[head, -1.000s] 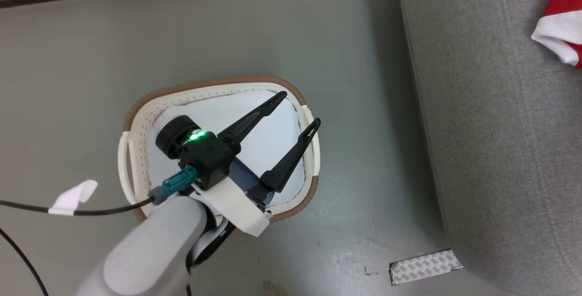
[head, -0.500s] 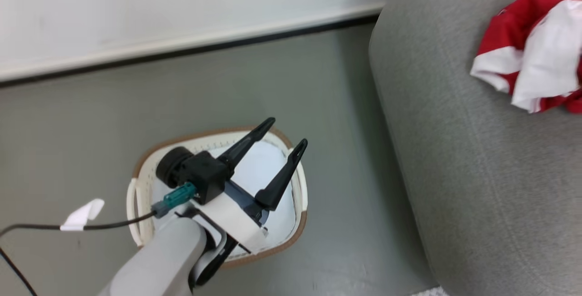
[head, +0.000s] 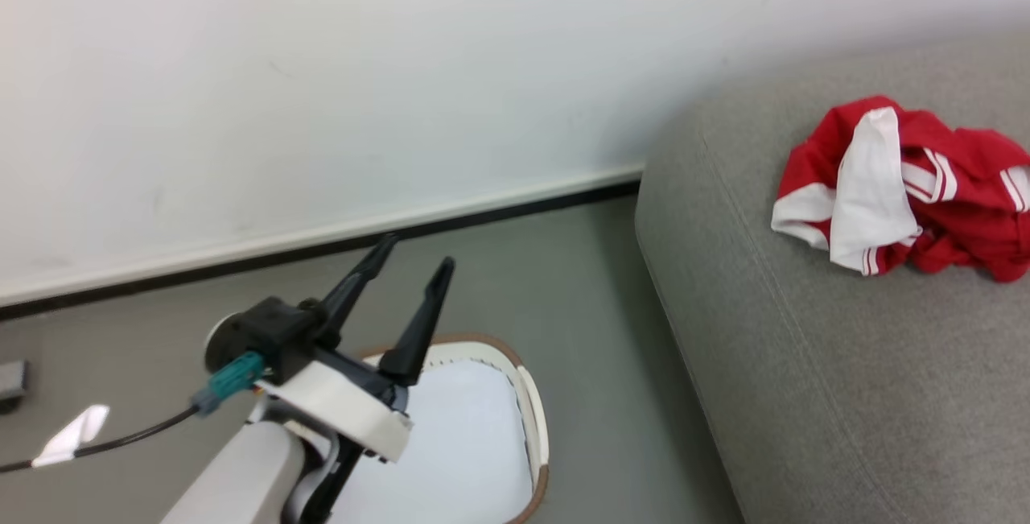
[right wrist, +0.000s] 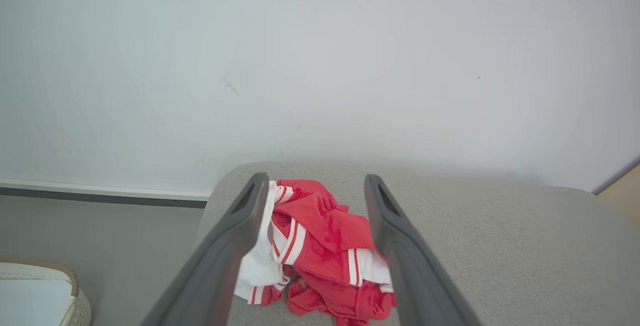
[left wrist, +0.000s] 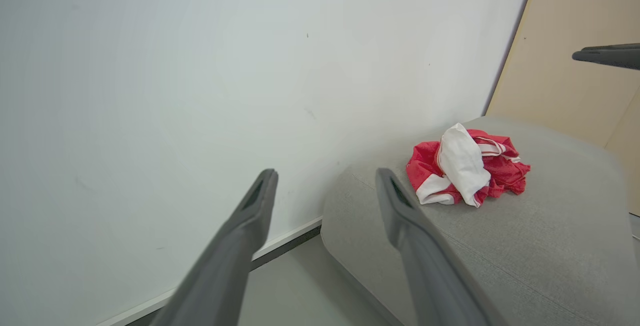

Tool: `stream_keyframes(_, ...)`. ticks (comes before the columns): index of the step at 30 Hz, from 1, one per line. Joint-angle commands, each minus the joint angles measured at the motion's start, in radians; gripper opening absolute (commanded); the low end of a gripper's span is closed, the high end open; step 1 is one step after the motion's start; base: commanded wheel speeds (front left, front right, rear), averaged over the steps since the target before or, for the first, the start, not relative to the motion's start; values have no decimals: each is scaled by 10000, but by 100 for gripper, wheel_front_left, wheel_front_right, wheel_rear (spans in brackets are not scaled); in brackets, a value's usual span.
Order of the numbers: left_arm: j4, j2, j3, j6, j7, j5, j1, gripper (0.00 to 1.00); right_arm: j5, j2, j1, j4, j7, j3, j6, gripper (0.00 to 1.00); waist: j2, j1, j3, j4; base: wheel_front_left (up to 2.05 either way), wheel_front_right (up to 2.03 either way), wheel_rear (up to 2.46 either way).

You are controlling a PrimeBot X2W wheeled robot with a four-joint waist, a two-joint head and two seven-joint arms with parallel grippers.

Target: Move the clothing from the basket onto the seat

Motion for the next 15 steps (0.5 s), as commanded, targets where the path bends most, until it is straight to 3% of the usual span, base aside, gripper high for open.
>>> stream_keyframes(1,23,71,212,79,-1,-170,291,100,115,39,216,-222,-244,-80,-27,100,-1,3,-509,264,0,0,0)
stream_keyframes(8,255,73,1565,560,0,-143,1206,100,370,876,1383,-1097,-1765,-532,-27,100,-1,3,-1273,782,0,0,0)
stream_keyframes(15,373,-133,3015,935,0,18,2148,100,-398,2020,2817,-1548,-3160,-1046,-27,100,-1,3,-1549,1280,0,0,0)
